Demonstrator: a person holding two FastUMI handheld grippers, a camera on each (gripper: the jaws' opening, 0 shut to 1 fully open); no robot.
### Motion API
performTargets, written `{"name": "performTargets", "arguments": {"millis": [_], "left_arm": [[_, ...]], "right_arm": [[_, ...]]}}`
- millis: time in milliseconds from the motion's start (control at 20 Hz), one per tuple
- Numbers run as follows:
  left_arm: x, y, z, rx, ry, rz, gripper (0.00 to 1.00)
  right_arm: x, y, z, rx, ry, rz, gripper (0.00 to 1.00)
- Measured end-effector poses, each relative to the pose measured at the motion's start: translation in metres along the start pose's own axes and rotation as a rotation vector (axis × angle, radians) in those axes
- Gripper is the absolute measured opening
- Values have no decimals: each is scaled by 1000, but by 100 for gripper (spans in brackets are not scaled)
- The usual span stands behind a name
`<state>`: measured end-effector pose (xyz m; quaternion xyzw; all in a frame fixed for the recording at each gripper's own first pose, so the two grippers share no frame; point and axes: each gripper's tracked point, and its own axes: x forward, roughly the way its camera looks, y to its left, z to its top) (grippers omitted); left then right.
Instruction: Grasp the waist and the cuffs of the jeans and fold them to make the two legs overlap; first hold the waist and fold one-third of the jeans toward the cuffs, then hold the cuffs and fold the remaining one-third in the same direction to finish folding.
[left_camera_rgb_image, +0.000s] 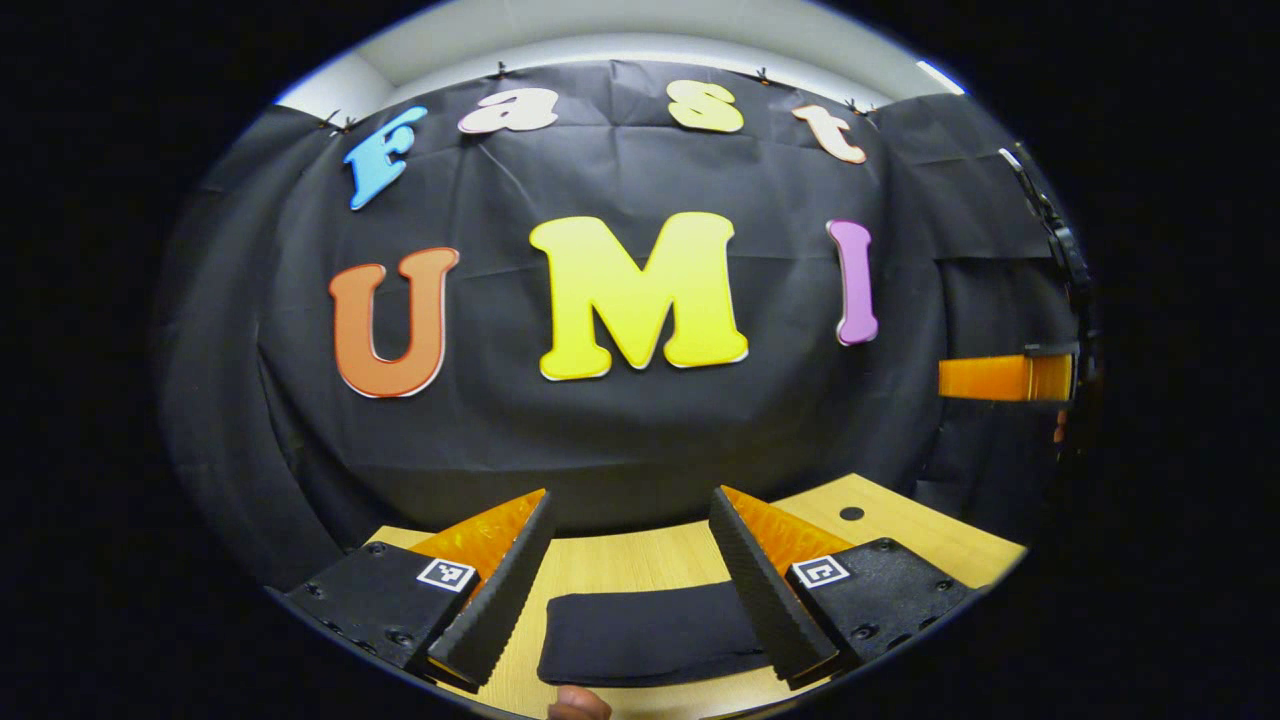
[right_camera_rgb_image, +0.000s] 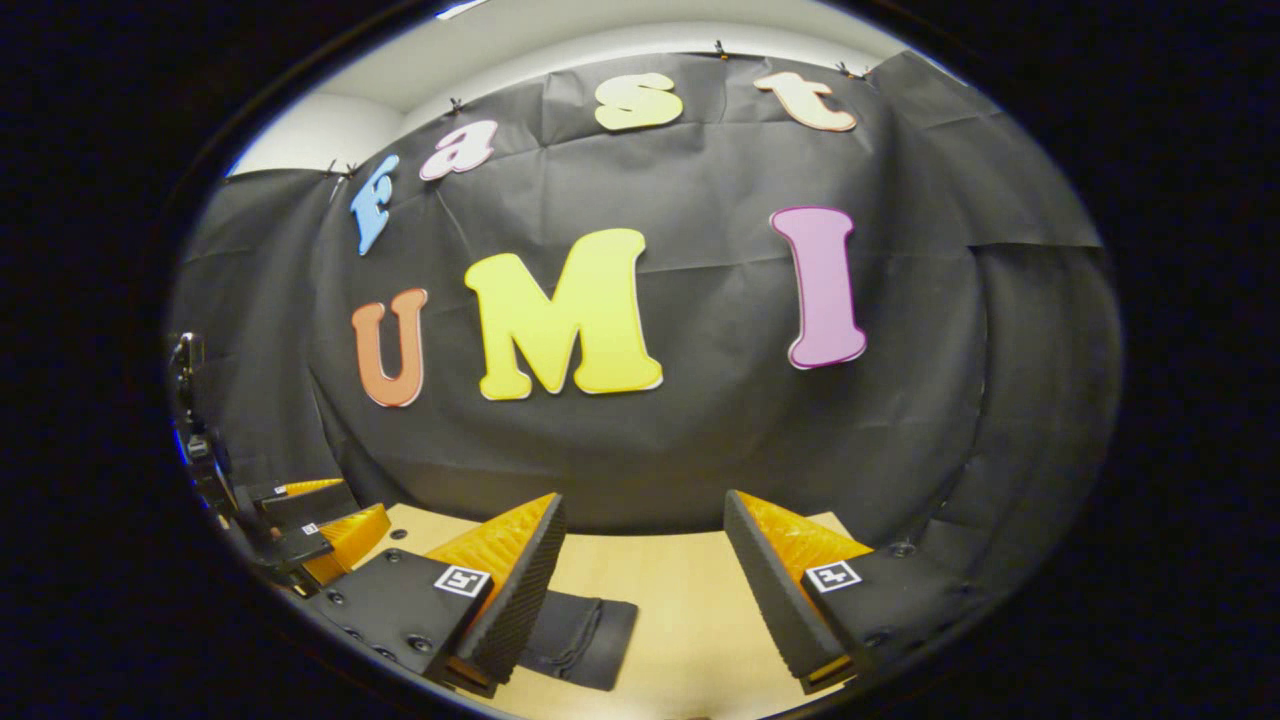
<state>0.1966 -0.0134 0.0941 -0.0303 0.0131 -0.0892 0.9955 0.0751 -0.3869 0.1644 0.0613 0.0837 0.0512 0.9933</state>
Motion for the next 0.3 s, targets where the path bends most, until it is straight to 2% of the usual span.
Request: {"name": "performTargets", "arguments": {"millis": [100,200,300], "left_arm": [[-3,9,5,-22,-7,35,99],[-7,16,5,-33,-3,59,99],[-7,24,9,-28,-25,104,99]], "right_arm": [[3,14,-2,8,-4,10,100],[5,22,-2,32,-18,6,93],[10,27,-2,61,-35,-5,93]]}}
